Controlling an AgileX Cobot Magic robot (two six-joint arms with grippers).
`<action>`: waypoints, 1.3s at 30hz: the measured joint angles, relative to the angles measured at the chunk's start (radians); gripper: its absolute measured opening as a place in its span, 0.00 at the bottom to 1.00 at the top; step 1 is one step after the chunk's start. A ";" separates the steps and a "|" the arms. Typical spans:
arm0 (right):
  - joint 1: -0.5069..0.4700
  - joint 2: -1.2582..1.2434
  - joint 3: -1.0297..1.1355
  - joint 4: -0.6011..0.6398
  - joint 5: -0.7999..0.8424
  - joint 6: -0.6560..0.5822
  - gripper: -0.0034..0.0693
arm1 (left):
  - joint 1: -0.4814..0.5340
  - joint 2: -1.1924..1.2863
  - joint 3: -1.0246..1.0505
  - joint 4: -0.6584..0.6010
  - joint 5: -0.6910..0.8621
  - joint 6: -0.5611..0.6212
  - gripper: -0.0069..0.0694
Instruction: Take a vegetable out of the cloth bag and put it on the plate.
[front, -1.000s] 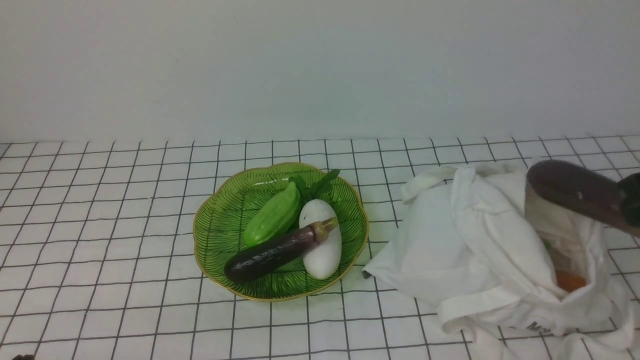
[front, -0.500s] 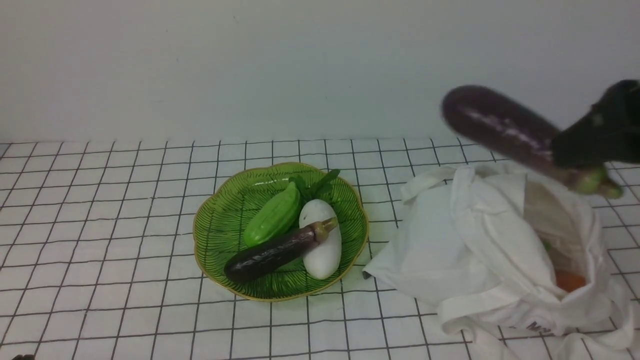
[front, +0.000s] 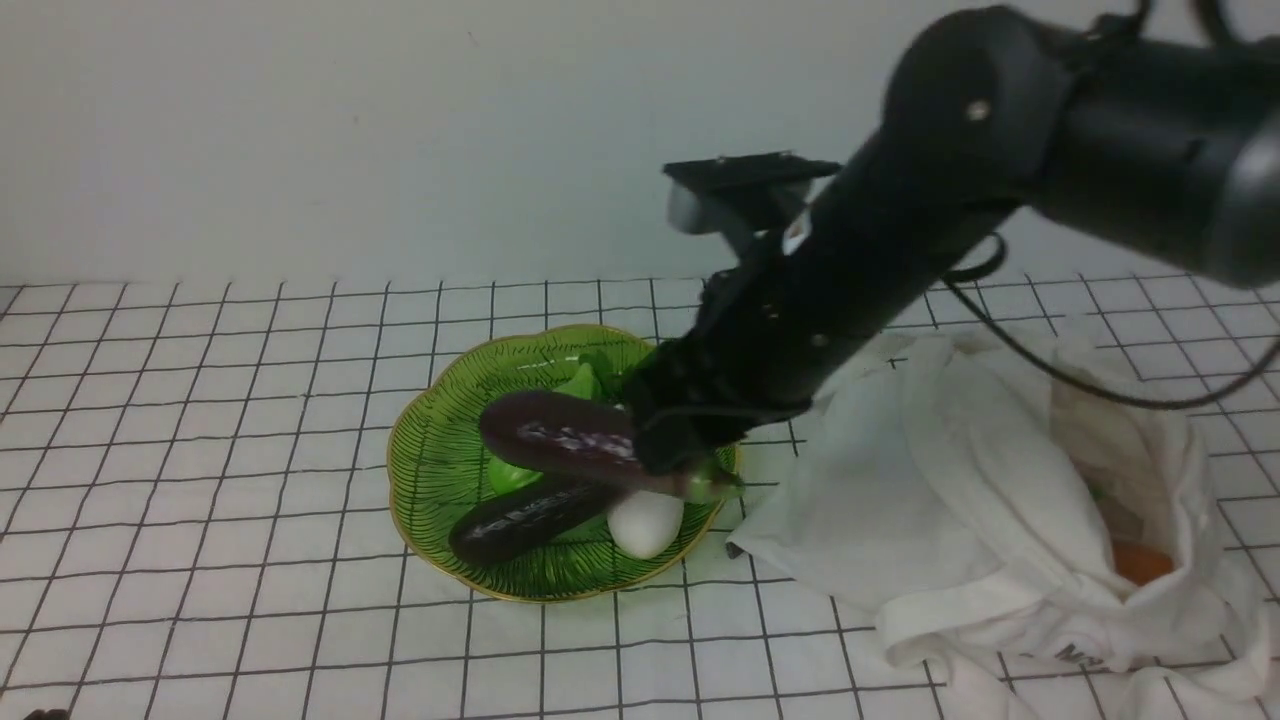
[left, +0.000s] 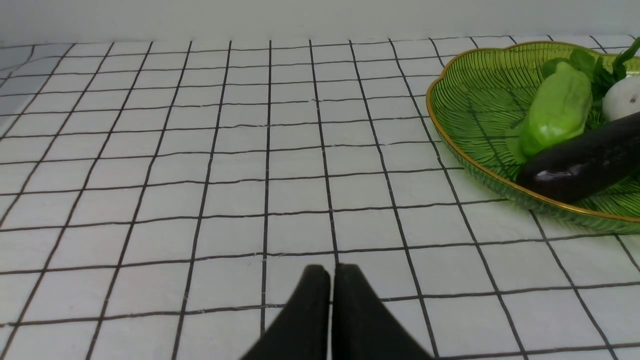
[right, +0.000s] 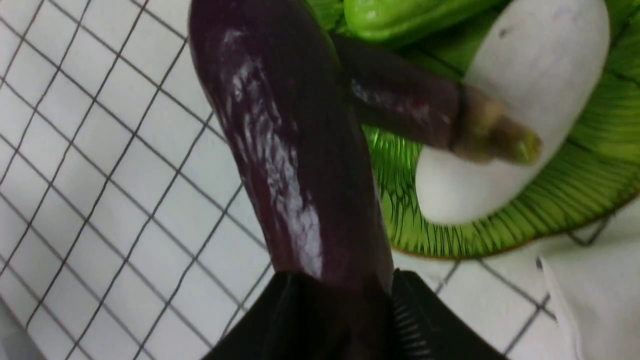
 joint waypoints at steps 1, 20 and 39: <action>0.005 0.028 -0.025 -0.001 -0.007 0.005 0.35 | 0.000 0.000 0.000 0.000 0.000 0.000 0.08; 0.019 0.387 -0.434 -0.143 -0.019 0.203 0.80 | 0.000 0.000 0.000 0.000 0.000 0.000 0.08; 0.020 -0.073 -0.377 -0.410 0.166 0.261 0.08 | 0.000 0.000 0.000 0.000 0.000 0.000 0.08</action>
